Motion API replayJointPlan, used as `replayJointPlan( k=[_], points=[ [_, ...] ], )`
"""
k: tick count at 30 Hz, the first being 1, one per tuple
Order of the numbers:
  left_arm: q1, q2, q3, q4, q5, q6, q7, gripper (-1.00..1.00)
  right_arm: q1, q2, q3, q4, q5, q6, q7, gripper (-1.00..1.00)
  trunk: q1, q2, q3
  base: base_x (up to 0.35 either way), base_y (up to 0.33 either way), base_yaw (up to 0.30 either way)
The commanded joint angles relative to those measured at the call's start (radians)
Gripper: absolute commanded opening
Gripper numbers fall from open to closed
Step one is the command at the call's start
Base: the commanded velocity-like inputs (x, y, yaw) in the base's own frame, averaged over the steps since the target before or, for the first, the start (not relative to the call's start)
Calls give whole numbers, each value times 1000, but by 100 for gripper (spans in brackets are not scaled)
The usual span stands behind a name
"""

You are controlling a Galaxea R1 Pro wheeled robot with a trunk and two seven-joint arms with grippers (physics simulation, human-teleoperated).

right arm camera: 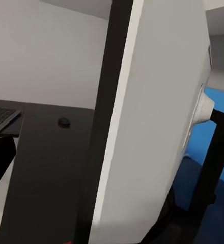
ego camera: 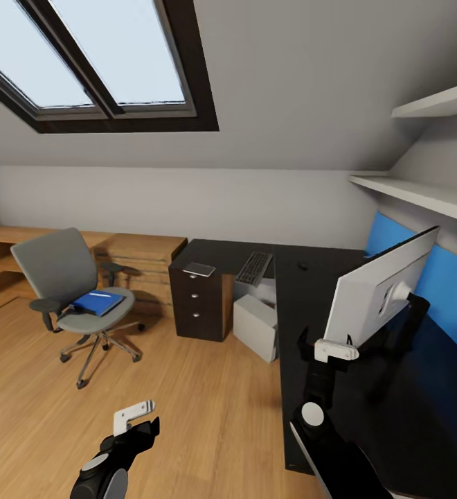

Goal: In the bedroom, organize the workspace by keeping the computer under the desk, ensuring the monitor is on the desk, placing the keyboard on the desk next to the monitor, placing the mouse on the desk next to the keyboard, moving the folder from the swivel chair onto the desk next to the mouse, stacking the notebook on top of the folder with the pen on top of the notebook, and positioning the swivel chair next to the desk.

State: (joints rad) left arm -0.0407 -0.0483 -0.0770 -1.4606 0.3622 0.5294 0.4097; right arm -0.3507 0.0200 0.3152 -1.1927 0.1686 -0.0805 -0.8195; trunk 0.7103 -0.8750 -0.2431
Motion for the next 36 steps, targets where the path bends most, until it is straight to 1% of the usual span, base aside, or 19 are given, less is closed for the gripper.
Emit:
replayJointPlan(
  k=[1,8,10,11,12,17,19,23,24,33,36],
  points=[
    [-1,0,-1,-1,11,2,10,100,-1,-2,1,1,2,-2,-4,100,0,-1,-1,90,0,0],
    [-1,0,-1,0,11,2,9,100,-1,-4,0,12,1,-2,-4,100,0,-1,-1,93,0,0],
    [-1,1,-2,0,10,1,9,100,-1,-4,-7,25,0,-2,-4,100,0,-1,-1,200,0,0],
    [-1,1,-1,0,10,1,9,100,-1,-4,-17,29,0,-3,-3,100,0,-1,-1,115,0,0],
    [-1,1,-1,0,11,2,9,100,-1,-4,-47,34,0,-5,-2,100,0,-1,-1,30,0,0],
    [-1,1,-3,0,11,3,10,100,-1,-4,-62,37,-1,-8,-1,100,0,-1,-1,12,0,0],
    [-1,1,-2,0,11,3,10,100,-1,-3,-77,42,-2,-9,0,100,0,-1,-1,3,0,0],
    [-1,0,-3,0,11,3,12,100,-1,-2,-145,73,-4,-39,5,100,0,-1,-1,0,0,0],
    [-1,1,-3,0,11,3,12,100,-1,-2,-149,75,-4,-41,6,100,0,-1,-1,0,0,0],
    [-1,1,-3,0,10,3,11,100,-2,0,-152,78,-4,-45,7,100,0,-1,-1,0,0,0],
    [-1,1,-3,0,11,3,9,100,-1,0,-150,78,-4,-45,8,100,0,-1,-1,0,157,0]
  ],
)
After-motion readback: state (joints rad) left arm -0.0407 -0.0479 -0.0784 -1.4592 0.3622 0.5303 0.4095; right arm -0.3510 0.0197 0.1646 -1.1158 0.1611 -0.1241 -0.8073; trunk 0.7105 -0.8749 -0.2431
